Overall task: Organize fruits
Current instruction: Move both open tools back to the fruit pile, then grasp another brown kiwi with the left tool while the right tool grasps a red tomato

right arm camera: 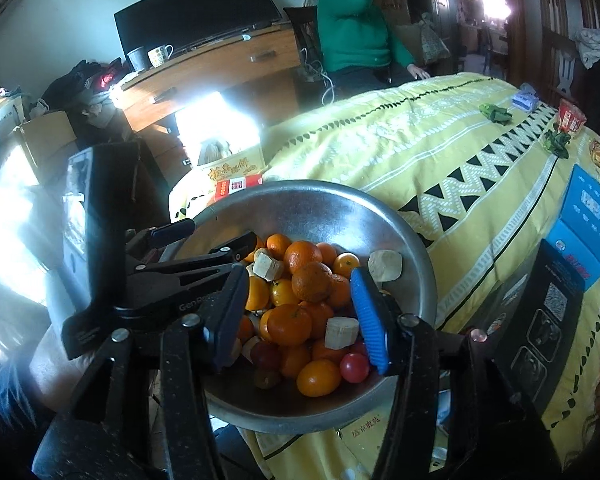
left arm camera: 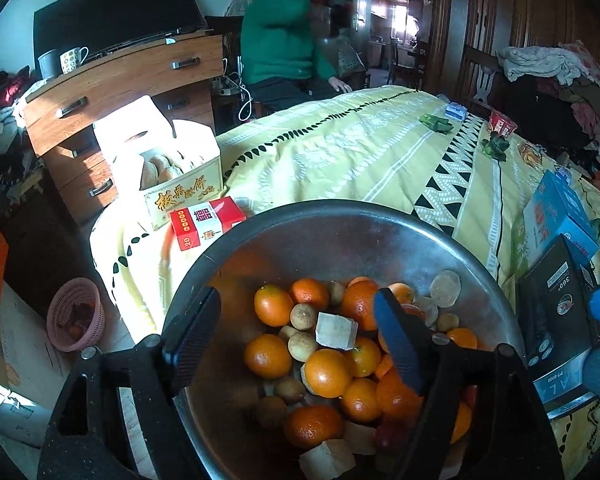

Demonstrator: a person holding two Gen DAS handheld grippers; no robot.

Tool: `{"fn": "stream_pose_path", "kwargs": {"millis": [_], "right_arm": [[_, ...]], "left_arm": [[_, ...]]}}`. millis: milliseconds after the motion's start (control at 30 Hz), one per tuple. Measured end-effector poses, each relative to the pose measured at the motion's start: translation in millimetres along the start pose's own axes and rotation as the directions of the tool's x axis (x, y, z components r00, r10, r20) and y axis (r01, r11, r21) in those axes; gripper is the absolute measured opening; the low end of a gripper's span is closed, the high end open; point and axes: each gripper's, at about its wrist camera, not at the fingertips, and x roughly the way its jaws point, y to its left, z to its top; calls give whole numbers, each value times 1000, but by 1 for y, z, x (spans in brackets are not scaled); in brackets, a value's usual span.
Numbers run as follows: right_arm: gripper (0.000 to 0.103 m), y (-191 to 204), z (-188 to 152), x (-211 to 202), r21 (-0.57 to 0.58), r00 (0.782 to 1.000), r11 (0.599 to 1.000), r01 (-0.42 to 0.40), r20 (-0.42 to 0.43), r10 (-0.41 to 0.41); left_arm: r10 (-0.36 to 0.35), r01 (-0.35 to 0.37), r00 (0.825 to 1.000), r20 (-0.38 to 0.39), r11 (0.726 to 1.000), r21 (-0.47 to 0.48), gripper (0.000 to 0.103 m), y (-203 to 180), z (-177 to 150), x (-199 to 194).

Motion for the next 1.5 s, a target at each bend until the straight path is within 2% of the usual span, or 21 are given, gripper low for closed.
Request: {"fn": "stream_pose_path", "kwargs": {"millis": [67,133,200,333,433,533,633,733,833,900,933,967,1033,1167,1233,1300,1333,1400,1433,1500], "right_arm": [[57,0,-5,-22,-16,999,1000,11,42,-11],[70,-1,-13,-44,-21,996,999,30,83,-28],[79,-4,-25,-66,-21,992,999,48,119,-46],[81,-21,-57,-98,19,986,996,87,143,-89],[82,-42,-83,-120,79,977,986,144,149,-154],[86,-68,-110,-143,152,961,965,212,149,-234],[90,-91,-137,-168,216,929,932,291,168,-329],[90,-117,-169,-187,279,908,897,342,148,-392],[90,-144,-205,-194,352,897,853,384,76,-435],[90,-160,-228,-198,415,897,822,390,33,-441],[90,-168,-239,-200,442,893,803,399,10,-449],[90,-175,-248,-203,465,893,789,401,-5,-451],[90,-187,-266,-208,506,893,762,404,-35,-450],[90,-211,-291,-217,556,887,717,420,-87,-453],[88,-224,-302,-221,589,888,692,417,-102,-448],[87,-233,-313,-224,617,892,675,405,-106,-439],[86,-236,-317,-226,627,894,669,400,-106,-435],[85,-242,-324,-229,640,897,661,391,-103,-431],[84,-244,-328,-231,645,898,658,388,-102,-429],[83,-248,-331,-234,653,898,652,386,-104,-427]], "left_arm": [[10,-10,1000,19,1000,13,80,-6,2,-9],[15,-16,999,43,1000,26,80,-14,3,-21],[20,-22,997,71,999,40,86,-25,4,-33],[1,-14,990,144,996,87,95,-57,6,-61],[-40,18,983,177,992,121,96,-87,6,-79],[-119,87,971,205,983,160,98,-124,3,-98],[-239,195,944,227,960,202,98,-165,-7,-118],[-390,335,896,211,907,256,99,-212,-24,-133],[-551,516,831,74,815,264,100,-263,-48,-126],[-606,599,793,-64,755,268,100,-298,-69,-111],[-615,624,778,-133,727,288,100,-317,-82,-102],[-610,631,773,-174,711,309,100,-333,-93,-95],[-592,632,773,-228,692,348,99,-362,-113,-83],[-589,666,746,-311,639,385,98,-417,-134,-60],[-607,691,721,-335,588,421,96,-447,-142,-56],[-625,731,678,-385,522,440,86,-479,-154,-50],[-628,751,657,-417,499,433,84,-490,-158,-44],[-625,777,626,-466,457,432,63,-517,-169,-32],[-620,784,618,-483,442,435,60,-526,-175,-28],[-604,787,615,-507,431,442,59,-546,-184,-20]]}}
